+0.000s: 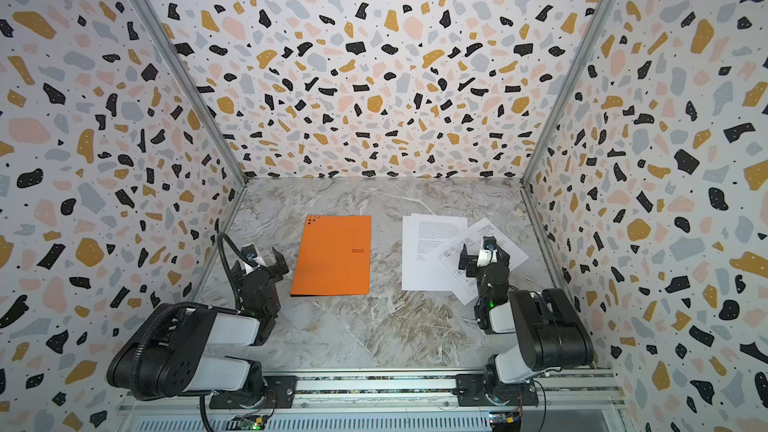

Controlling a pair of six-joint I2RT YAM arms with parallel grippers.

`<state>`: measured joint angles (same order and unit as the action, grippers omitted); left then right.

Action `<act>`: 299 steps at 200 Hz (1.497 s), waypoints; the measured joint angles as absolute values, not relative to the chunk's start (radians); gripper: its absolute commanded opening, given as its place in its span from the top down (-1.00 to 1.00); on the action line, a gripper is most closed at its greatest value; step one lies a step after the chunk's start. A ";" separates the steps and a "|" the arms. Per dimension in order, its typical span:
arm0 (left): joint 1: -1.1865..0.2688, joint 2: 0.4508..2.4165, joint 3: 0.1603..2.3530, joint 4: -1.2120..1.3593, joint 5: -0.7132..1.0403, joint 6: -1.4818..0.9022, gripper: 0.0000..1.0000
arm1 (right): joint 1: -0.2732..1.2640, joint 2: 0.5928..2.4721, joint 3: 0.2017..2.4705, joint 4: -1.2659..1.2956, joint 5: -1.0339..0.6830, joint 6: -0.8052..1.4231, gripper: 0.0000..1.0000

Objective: Put the files into the folder
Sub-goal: 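Move the left gripper to the orange folder while the right gripper approaches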

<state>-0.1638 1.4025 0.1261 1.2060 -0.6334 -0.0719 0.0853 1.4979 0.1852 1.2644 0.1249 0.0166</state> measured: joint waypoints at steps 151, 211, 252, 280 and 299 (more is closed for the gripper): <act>-0.164 1.402 0.126 1.206 -0.633 -0.072 -0.99 | 0.085 1.498 0.185 1.264 0.124 0.017 -1.00; -0.158 1.246 0.437 0.689 -0.646 -0.153 -1.00 | 0.063 1.402 0.371 0.893 0.041 0.047 -0.88; -0.155 1.134 0.591 0.371 -0.556 -0.319 -0.99 | 0.125 1.362 0.718 0.532 -0.150 0.205 -0.80; -0.151 1.185 0.576 0.202 -0.420 -0.409 -0.96 | 0.287 1.425 0.794 0.414 -0.290 0.327 -0.81; -0.151 1.221 0.568 0.130 -0.342 -0.440 -0.95 | 0.380 1.522 0.825 0.372 -0.382 0.397 -0.71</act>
